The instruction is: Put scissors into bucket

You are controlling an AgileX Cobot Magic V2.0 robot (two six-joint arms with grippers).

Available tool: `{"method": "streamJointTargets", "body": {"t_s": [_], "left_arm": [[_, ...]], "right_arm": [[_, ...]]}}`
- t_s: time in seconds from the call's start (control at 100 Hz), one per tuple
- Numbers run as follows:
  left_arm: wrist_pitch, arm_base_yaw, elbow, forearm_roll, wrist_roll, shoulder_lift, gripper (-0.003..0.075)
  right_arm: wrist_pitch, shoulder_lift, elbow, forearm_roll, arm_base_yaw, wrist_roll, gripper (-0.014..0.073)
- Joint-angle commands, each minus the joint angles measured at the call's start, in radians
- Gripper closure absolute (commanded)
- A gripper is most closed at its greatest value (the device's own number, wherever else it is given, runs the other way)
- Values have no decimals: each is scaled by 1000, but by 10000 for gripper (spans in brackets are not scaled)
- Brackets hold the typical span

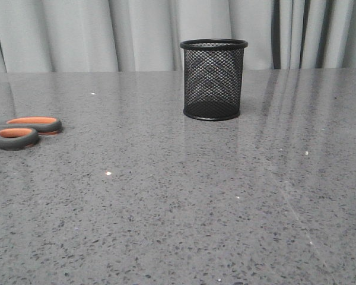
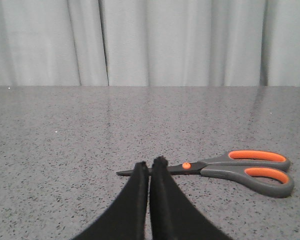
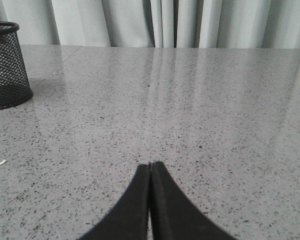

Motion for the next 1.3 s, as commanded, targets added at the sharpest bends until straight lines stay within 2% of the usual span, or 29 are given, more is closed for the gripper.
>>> {"method": "streamJointTargets", "body": {"t_s": [0.0,0.98,1.14,1.29], "left_arm": [[-89,0,40,2,-1,-26,739],[-89,0,40,0,-4,-26,739],[-89,0,40,-104,-6,-26,740],[-87,0,40,-274,-6,-26,740]], "right_arm": [[-89,-23,5,1,-8,2,649],[-119,-23,5,1,-8,2,649],[-150,-23,5,31,-8,2,649],[-185,-23,5,202,-8,2,649]]}}
